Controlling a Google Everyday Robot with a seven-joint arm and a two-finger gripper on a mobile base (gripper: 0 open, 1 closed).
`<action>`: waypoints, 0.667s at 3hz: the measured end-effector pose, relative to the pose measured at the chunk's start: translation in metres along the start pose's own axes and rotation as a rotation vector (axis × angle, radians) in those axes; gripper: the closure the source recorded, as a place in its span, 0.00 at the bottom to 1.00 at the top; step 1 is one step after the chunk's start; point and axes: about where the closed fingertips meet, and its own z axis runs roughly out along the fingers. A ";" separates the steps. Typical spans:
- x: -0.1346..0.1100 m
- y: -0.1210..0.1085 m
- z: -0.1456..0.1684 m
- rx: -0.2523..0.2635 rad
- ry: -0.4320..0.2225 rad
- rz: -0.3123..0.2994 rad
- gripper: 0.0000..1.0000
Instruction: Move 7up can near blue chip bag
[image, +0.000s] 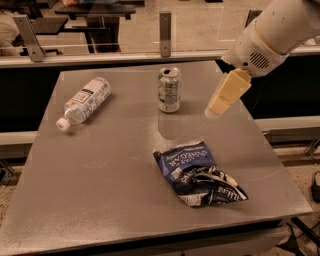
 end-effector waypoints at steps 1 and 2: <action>-0.024 -0.016 0.029 0.009 -0.060 0.027 0.00; -0.048 -0.038 0.069 0.003 -0.086 0.061 0.00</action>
Offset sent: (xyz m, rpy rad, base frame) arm 0.1027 0.0741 -0.0422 0.1193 -0.0128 -0.0586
